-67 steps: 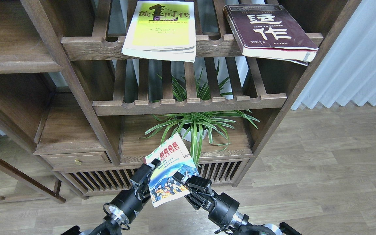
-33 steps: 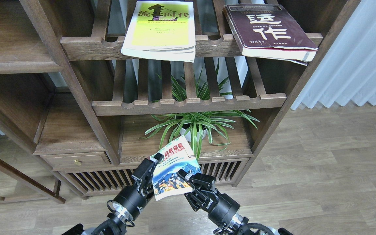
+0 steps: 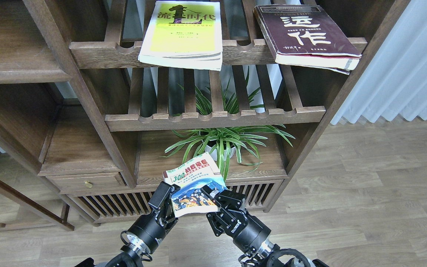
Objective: Organize books on shelf
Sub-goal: 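Hand the colourful book from the right gripper to the left gripper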
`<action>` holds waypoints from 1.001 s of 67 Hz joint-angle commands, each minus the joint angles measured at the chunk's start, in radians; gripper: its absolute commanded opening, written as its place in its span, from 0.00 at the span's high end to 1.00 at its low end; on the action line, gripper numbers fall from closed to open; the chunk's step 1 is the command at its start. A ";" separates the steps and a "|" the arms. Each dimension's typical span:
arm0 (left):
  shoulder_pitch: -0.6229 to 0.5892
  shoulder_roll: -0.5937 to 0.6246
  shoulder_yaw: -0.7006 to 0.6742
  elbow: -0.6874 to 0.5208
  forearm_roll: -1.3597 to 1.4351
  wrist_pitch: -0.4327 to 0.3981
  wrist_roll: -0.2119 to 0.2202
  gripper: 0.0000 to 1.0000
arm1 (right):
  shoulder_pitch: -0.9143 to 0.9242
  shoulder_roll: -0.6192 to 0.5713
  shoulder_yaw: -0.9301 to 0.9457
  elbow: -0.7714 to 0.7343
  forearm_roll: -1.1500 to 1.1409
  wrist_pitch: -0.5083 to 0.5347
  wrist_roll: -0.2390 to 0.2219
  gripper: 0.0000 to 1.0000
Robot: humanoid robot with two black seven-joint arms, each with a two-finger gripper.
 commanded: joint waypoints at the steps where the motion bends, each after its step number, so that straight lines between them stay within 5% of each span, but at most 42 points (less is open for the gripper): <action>1: -0.012 0.000 0.000 -0.001 -0.026 0.000 0.002 0.07 | -0.001 0.000 -0.004 -0.006 -0.002 0.000 -0.001 0.97; 67: -0.026 0.000 -0.012 -0.026 -0.026 0.000 0.003 0.00 | 0.000 0.000 0.000 -0.089 -0.105 0.006 -0.001 0.98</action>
